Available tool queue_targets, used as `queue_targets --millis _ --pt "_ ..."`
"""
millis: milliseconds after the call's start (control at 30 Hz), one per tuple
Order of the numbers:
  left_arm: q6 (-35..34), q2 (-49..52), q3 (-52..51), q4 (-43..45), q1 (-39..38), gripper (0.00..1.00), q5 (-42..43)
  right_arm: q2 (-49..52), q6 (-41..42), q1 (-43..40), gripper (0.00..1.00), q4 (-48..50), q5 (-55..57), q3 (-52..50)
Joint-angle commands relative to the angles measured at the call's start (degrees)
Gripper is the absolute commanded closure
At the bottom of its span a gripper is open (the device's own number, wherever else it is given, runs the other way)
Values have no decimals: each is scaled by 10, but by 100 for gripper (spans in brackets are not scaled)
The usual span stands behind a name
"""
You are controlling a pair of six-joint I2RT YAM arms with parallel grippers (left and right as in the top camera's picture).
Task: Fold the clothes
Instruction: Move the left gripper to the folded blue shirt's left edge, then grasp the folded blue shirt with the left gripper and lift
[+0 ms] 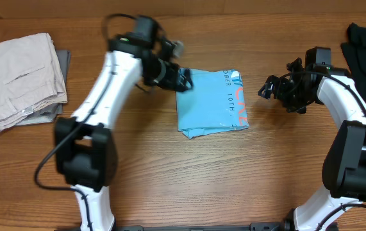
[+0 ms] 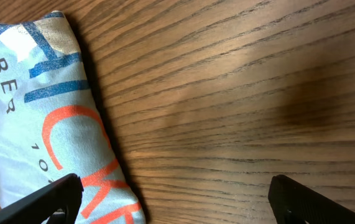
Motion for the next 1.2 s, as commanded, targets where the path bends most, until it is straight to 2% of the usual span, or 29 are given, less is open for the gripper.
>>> queue_targets --millis 0,67,167,367,500,700,833,900,1167 --pt "100 23 -3 -10 -52 0 -54 -15 0 0 0 3 5 7" --pt "115 27 -2 -13 -82 0 -135 -15 0 0 0 3 5 7" --pt "155 28 -2 -16 -126 7 -239 -15 0 0 0 3 5 7" --pt "202 29 -3 -25 -184 9 -349 -15 0 0 0 3 5 7" --pt "199 30 -11 -31 -188 14 -346 -15 0 0 0 3 5 7" --pt "198 30 -75 -21 -188 16 -338 -15 0 0 0 3 5 7" --pt "198 30 -123 2 -189 17 -298 -15 0 0 0 3 5 7" --pt "198 30 -126 0 -191 19 -282 -15 0 0 0 3 5 7" --pt "200 26 -120 1 -180 16 -261 -15 0 0 0 3 5 7"
